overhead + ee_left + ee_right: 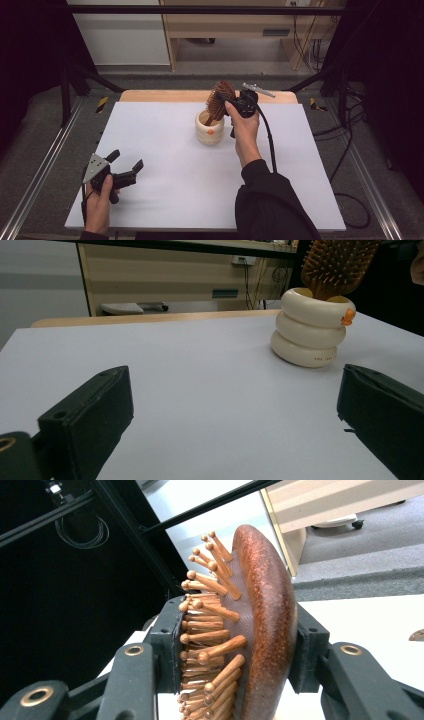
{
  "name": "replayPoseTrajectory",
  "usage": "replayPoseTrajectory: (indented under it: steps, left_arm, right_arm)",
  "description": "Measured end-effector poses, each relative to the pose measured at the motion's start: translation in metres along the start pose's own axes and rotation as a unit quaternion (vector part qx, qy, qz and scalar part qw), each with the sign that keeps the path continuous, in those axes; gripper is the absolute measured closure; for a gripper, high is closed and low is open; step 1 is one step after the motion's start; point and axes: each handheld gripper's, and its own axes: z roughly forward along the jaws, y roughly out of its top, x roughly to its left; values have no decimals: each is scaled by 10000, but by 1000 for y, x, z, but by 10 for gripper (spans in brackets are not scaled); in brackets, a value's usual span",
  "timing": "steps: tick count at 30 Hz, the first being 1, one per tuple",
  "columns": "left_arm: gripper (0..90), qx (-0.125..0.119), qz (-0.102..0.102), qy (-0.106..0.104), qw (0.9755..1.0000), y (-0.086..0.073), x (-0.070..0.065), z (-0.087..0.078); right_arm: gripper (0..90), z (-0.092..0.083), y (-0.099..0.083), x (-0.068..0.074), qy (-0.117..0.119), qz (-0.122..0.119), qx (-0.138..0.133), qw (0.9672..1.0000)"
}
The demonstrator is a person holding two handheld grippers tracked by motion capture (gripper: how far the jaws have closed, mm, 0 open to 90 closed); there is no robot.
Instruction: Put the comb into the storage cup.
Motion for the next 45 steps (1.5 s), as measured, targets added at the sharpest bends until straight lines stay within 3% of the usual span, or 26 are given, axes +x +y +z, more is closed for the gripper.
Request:
replayPoseTrajectory:
  steps: [10,45]
  left_arm:
    - [16,-1,2,4,10000,0,0,0]
    - [16,10,-6,16,10000,0,0,0]
  right_arm:
    - [512,-4,-2,-9,1,190,-50,9998]
    - [502,-5,-4,-15,54,311,-36,9995]
